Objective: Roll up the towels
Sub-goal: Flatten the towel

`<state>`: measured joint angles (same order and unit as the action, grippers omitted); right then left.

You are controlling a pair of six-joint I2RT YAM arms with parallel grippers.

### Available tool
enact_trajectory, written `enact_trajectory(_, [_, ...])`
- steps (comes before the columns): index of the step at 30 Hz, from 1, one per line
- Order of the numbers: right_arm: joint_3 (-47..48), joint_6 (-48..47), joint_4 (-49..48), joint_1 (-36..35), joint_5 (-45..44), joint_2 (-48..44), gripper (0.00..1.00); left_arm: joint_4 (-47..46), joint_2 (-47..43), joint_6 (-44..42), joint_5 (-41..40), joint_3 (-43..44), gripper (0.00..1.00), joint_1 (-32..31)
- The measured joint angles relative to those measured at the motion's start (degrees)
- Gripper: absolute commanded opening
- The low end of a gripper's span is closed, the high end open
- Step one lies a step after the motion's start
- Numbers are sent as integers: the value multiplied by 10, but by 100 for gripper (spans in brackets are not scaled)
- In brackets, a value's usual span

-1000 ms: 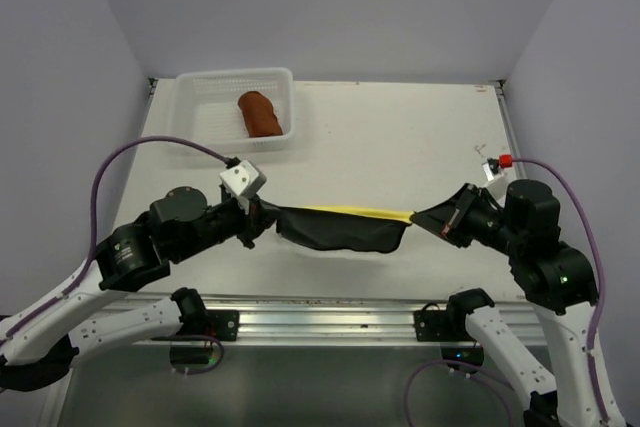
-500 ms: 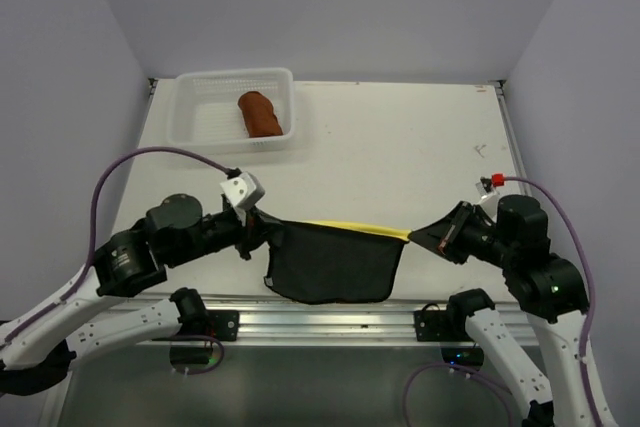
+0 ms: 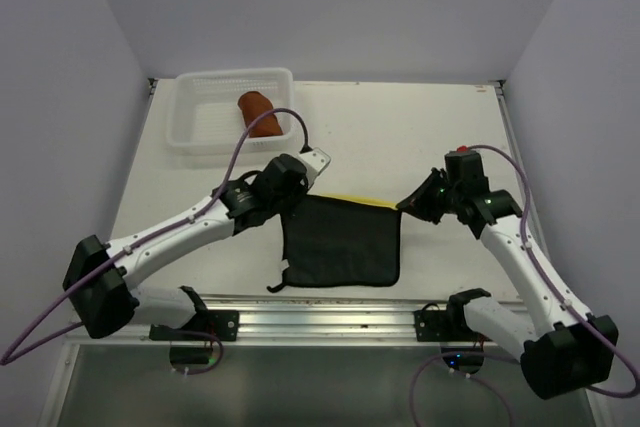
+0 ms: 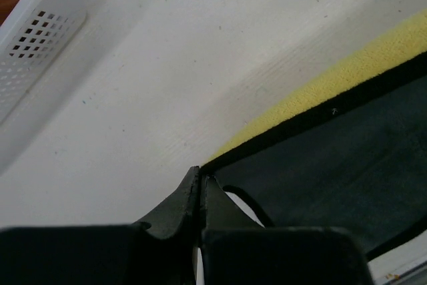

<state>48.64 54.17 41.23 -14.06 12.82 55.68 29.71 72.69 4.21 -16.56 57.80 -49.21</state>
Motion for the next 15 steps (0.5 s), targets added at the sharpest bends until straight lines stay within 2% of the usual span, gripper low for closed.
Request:
enact_trajectory(8, [3,-13,-104,2,-33,145,0,-33,120,-87,-22,61,0,20])
enact_trajectory(15, [55,-21,-144,5,-45,248,0,-40,189,-127,-64,73,0,23])
